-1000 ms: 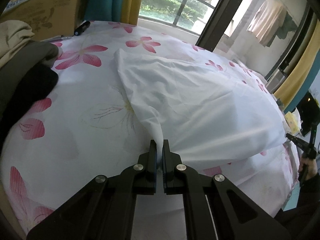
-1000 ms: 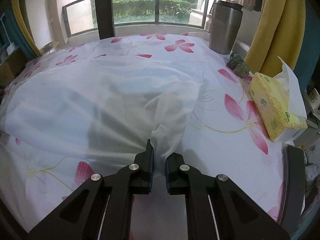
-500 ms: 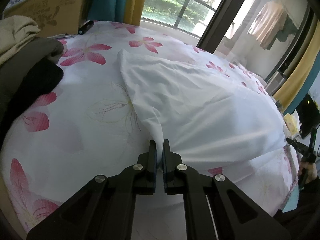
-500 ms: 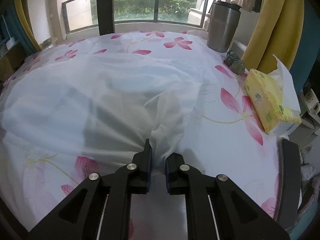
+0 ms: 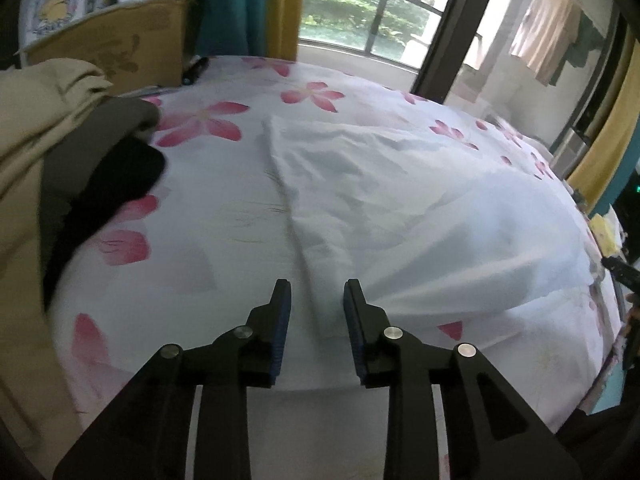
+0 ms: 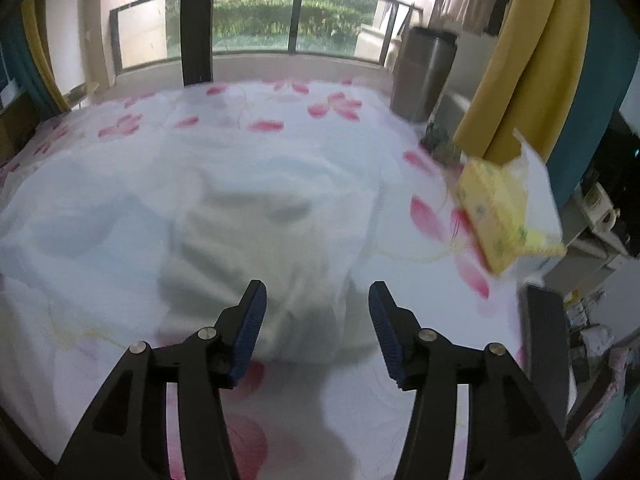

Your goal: Fold large clothes

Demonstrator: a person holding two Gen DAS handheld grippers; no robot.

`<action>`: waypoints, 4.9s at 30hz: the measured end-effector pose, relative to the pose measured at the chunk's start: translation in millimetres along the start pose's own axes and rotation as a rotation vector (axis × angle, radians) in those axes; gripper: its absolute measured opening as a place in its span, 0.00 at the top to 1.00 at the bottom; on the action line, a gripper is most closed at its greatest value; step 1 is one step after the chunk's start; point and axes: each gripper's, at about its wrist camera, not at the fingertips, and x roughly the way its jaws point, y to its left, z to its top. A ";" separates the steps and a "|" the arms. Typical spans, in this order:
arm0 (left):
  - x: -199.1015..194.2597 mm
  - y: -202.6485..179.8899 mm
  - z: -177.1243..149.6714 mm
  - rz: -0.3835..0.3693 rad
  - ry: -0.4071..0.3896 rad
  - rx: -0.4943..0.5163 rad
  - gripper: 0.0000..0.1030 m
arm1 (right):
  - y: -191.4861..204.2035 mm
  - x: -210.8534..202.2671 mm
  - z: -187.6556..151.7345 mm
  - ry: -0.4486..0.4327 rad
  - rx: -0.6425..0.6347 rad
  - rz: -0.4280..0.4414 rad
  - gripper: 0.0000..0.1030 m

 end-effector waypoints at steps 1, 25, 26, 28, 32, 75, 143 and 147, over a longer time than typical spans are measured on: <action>-4.5 2.1 1.1 0.018 -0.014 -0.008 0.72 | 4.1 -2.6 4.3 -0.014 -0.006 0.004 0.48; 45.7 -149.7 47.7 -0.193 0.018 0.133 0.71 | 157.4 38.4 27.7 -0.038 -0.225 0.440 0.30; 49.3 -156.6 45.5 -0.198 0.027 0.138 0.71 | 159.6 38.2 26.4 -0.038 -0.234 0.450 0.24; 53.8 -171.8 41.8 -0.204 0.039 0.161 0.71 | 163.5 36.3 25.7 -0.041 -0.260 0.435 0.24; 53.8 -201.2 42.0 -0.213 0.018 0.250 0.71 | 150.7 26.4 28.9 -0.045 -0.212 0.438 0.24; 106.4 -242.3 28.0 -0.316 0.054 0.363 0.65 | 131.6 35.0 60.0 -0.111 0.125 0.625 0.88; -24.5 18.8 70.4 0.009 -0.182 0.051 0.64 | 333.2 -84.1 70.5 -0.087 -0.521 0.987 0.15; -20.4 -16.4 89.6 -0.041 -0.201 0.093 0.44 | 288.1 -83.3 67.6 -0.117 -0.473 1.005 0.15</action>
